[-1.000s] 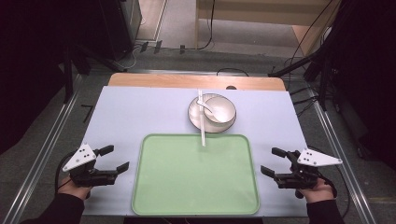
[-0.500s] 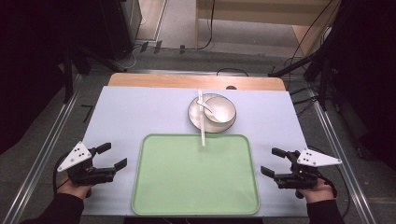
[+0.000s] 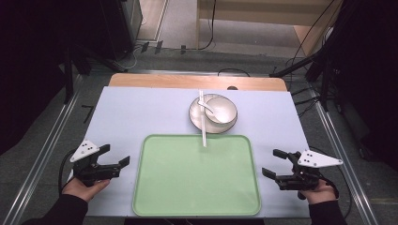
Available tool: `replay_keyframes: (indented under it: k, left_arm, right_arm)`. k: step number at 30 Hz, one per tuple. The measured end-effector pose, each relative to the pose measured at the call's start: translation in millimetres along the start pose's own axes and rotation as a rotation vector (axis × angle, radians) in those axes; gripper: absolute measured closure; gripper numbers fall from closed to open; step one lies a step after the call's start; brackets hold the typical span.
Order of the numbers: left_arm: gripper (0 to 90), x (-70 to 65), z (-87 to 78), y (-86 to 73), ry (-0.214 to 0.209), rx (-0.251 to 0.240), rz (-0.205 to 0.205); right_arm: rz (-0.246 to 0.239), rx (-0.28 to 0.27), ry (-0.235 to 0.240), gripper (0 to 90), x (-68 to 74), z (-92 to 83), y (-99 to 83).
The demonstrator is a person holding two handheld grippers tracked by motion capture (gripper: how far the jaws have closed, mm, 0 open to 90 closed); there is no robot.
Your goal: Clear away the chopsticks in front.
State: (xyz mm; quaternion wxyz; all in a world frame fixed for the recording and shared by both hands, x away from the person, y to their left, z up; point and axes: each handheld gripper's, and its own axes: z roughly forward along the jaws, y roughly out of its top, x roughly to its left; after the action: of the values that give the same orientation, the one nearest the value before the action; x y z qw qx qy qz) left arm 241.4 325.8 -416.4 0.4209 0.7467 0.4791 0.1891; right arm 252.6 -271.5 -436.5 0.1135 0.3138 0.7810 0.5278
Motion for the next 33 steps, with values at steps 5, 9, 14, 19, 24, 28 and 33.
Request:
replay_keyframes:
  k: [5,9,14,19,24,28,33]
  left_arm:
    - [10.5,-1.7,5.2,6.6,-0.044,0.026,-0.011]
    - [13.8,-5.8,9.8,15.2,-0.066,0.020,-0.016]
    - [25.4,-11.3,16.0,23.4,-0.106,0.039,-0.035]
    - [27.5,-13.8,21.9,36.4,-0.137,0.057,-0.045]
    - [33.9,-17.4,30.9,53.8,-0.239,0.075,-0.042]
    - [32.1,-21.2,36.8,63.4,-0.231,0.097,-0.044]
    - [33.0,-26.2,46.3,75.1,-0.229,0.103,-0.066]
  right_arm:
    - [0.003,0.005,-0.002,17.6,-0.9,0.3,-0.5]
    - [0.003,0.005,-0.010,17.6,-1.4,0.3,-1.1]
    - [0.006,0.004,-0.007,17.6,-1.4,0.0,-1.2]
    - [0.005,0.006,-0.007,17.6,-1.5,-0.2,-1.6]
    - [0.003,0.015,-0.011,17.6,-2.9,-0.3,-2.7]
    - [0.004,0.019,-0.010,17.6,-2.9,-0.2,-2.9]
    - [0.005,0.024,-0.009,17.6,-2.7,0.6,-3.3]
